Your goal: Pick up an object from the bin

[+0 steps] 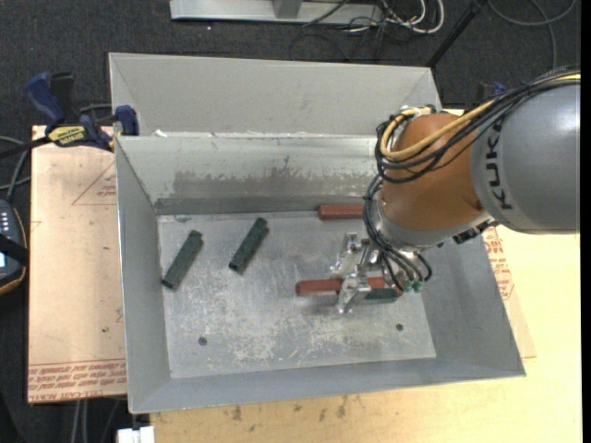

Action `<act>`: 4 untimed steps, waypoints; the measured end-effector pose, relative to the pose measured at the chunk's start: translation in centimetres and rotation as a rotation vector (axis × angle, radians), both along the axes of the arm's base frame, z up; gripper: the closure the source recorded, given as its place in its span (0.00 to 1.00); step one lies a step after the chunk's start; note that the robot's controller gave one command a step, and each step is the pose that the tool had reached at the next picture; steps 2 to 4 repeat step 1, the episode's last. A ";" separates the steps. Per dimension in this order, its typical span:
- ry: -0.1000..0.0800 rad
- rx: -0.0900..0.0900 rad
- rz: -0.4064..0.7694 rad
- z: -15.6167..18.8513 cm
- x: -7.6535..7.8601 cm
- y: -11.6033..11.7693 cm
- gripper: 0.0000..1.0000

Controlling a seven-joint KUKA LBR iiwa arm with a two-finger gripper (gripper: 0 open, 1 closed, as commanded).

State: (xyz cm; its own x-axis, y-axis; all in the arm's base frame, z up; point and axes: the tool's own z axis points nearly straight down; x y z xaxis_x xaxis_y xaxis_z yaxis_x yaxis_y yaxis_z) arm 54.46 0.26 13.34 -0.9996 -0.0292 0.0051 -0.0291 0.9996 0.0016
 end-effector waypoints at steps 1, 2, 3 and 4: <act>-0.008 -0.001 -0.035 13.0 -0.6 0.3 1.00; -0.008 -0.001 -0.035 13.0 -0.6 0.3 1.00; -0.008 -0.001 -0.035 13.0 -0.6 0.3 1.00; -0.008 -0.001 -0.035 13.0 -0.6 0.3 1.00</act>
Offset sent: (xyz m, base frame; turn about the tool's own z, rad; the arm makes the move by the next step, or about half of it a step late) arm 0.0000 0.0000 0.0000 0.0000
